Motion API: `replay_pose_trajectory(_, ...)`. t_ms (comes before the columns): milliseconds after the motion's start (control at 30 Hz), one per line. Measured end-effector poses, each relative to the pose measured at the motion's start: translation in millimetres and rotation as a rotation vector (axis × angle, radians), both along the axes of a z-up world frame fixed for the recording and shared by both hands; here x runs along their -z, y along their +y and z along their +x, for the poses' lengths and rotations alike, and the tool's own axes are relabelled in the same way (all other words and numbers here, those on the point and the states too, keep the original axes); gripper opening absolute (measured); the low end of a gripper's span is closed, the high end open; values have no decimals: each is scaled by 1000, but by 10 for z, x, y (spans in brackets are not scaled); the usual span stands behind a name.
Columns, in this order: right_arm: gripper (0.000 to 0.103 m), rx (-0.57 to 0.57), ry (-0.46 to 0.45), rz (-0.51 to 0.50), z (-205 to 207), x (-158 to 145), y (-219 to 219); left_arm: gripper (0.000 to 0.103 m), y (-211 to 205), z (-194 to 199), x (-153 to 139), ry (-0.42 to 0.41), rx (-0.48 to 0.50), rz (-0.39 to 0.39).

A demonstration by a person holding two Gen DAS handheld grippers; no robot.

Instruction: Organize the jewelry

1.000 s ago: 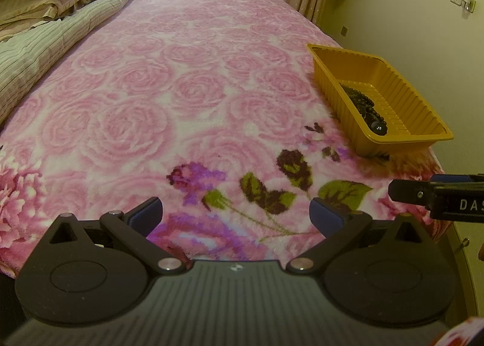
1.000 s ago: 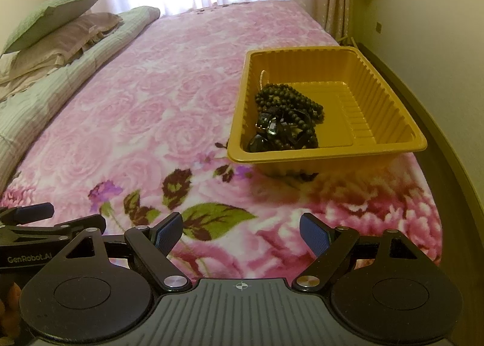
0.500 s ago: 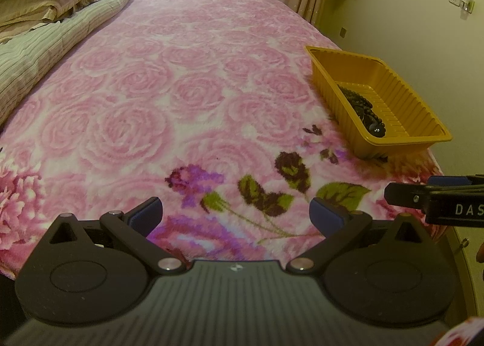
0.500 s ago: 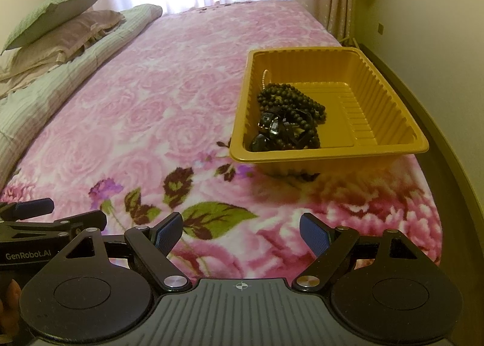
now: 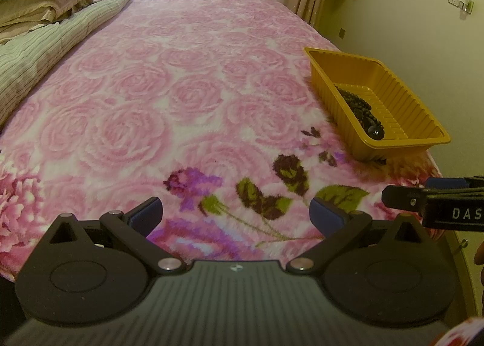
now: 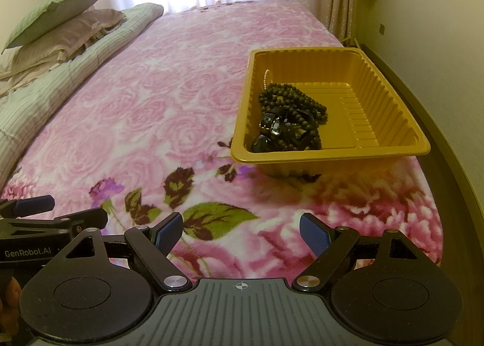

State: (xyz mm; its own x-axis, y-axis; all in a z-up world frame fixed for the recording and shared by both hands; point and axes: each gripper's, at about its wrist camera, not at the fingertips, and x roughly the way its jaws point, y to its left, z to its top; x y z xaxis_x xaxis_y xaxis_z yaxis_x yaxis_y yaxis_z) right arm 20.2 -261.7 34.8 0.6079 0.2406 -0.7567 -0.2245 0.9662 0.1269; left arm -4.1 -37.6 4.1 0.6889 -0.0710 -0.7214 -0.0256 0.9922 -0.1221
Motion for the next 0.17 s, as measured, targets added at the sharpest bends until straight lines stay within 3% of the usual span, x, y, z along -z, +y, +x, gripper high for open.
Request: replay_pose_trajectory(167, 84, -3, -2, 3, 0, -1, 0, 103, 0, -1, -28, -29, -5, -14)
